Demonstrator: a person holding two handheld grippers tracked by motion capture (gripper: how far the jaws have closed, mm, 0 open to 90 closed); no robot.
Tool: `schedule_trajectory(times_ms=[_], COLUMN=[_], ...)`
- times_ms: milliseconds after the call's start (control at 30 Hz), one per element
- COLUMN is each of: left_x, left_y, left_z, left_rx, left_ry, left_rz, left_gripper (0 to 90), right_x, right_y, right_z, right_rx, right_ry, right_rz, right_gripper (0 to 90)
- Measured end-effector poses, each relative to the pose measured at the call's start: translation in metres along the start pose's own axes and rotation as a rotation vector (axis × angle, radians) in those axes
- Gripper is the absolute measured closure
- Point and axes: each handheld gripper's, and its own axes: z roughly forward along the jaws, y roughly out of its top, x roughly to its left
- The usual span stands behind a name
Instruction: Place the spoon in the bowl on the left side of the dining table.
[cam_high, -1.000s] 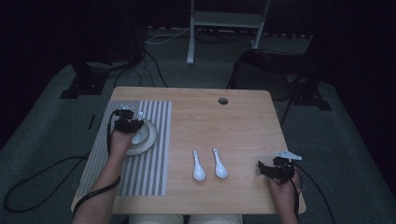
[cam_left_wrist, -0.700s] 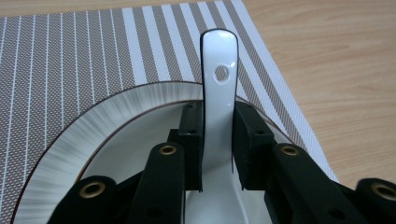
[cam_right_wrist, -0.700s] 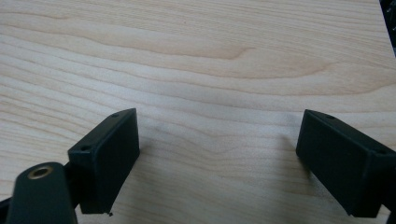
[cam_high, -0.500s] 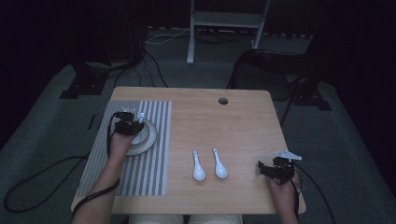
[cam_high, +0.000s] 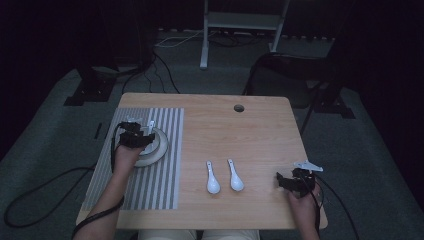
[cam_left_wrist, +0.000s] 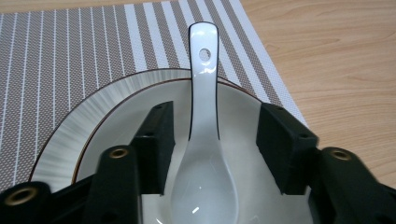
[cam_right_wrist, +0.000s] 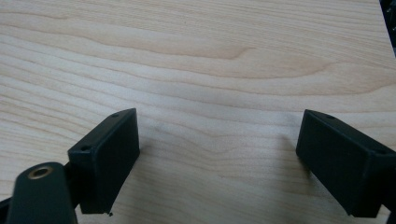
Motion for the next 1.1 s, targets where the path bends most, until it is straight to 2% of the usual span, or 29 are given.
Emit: schedule_trajectory(times_ms=[133,167,200,300,333,433,567,600,667,800,900,967,1000,1100], left_x=[0.0,-0.001,-0.002,-0.004,-0.005,-0.006,-0.005,-0.005,-0.004,-0.004,-0.003,-0.003,-0.005,-0.006], left_y=[-0.001,-0.001,-0.002,-0.004,-0.005,-0.006,-0.007,-0.007,-0.008,-0.013,-0.017,-0.021,-0.025,-0.029], left_z=[-0.004,-0.005,-0.007,-0.009,-0.011,-0.013,-0.016,-0.017,-0.02,-0.026,-0.031,-0.035,-0.04,-0.044], left_rx=[-0.008,-0.01,-0.009,-0.01,-0.007,0.002,0.008,0.008,0.014,0.0,-0.01,-0.022,-0.056,-0.078], left_ry=[-0.011,-0.014,-0.02,-0.02,-0.011,-0.02,-0.024,-0.028,-0.043,-0.031,-0.042,-0.053,-0.03,-0.028], left_rz=[-0.019,-0.027,-0.038,-0.024,-0.013,-0.001,0.0,0.001,-0.006,-0.001,-0.006,0.018,0.054,0.07], left_gripper=[37.4,37.4,30.0,28.8,25.1,18.6,18.6,11.8,8.9,8.9,8.8,8.9,8.9,9.0], right_x=[0.0,0.0,0.0,0.0,0.0,0.0,0.0,0.0,0.0,0.0,0.0,0.0,0.0,0.0], right_y=[0.0,0.0,0.0,0.0,0.0,0.0,0.0,0.0,0.0,0.0,0.0,0.0,0.0,0.0], right_z=[0.0,0.0,0.0,0.0,0.0,0.0,0.0,0.0,0.0,0.0,0.0,0.0,0.0,0.0], right_rx=[0.0,0.0,0.0,0.0,0.0,0.0,0.0,0.0,0.0,0.0,0.0,0.0,0.0,0.0], right_ry=[0.0,0.0,0.0,0.0,0.0,0.0,0.0,0.0,0.0,0.0,0.0,0.0,0.0,0.0], right_rz=[0.0,0.0,0.0,0.0,0.0,0.0,0.0,0.0,0.0,0.0,0.0,0.0,0.0,0.0], right_gripper=[12.7,12.7,12.7,12.7,12.7,12.7,12.7,12.7,12.7,12.7,12.7,12.7,12.7,12.7])
